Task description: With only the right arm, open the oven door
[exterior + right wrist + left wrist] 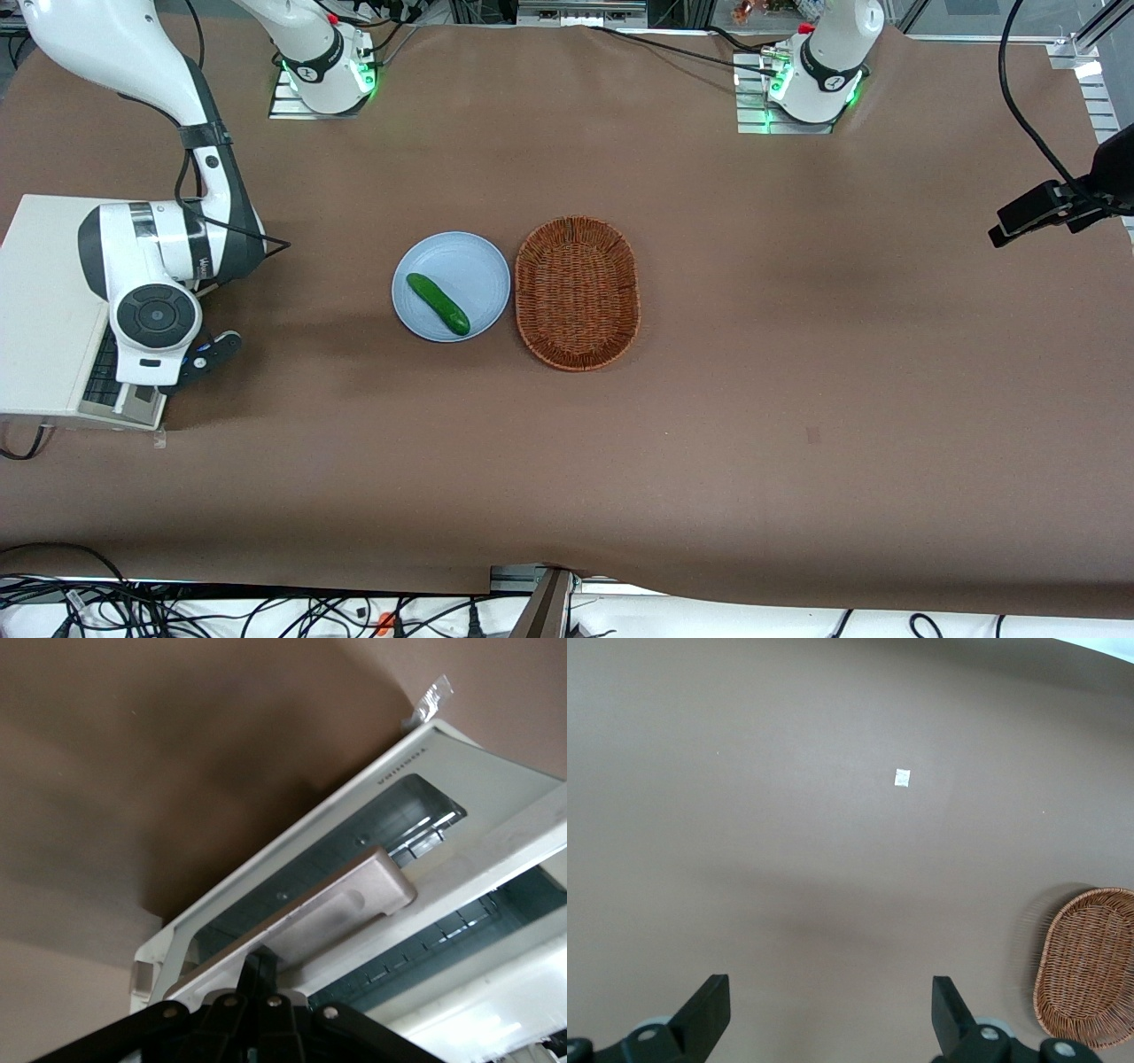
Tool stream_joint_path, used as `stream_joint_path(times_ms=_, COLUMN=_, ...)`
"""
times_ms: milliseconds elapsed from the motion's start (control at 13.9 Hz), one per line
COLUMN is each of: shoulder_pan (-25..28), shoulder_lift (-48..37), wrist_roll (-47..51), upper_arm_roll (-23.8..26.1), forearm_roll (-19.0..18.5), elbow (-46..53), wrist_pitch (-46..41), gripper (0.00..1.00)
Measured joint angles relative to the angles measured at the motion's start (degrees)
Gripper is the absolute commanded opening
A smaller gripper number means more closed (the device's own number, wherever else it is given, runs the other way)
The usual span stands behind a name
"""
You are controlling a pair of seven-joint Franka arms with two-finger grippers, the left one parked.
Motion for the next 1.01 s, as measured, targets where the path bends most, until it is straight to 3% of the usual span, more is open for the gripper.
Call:
stream_joint_path(times_ms=432, shoulder_pan=0.1, shoulder_lift=1.0, wrist_roll=0.3, upper_arm_roll=0.7, forearm_roll=2.8, elbow=0.5, wrist_pitch=0.8, gripper=0.0)
stream_joint_path(times_ms=1007, shoulder_pan=0.0, shoulder_lift=4.2, wrist_roll=1.5, upper_arm_roll=1.4, forearm_roll=11.5, elbow=0.8, wrist_pitch=5.7, gripper=0.0)
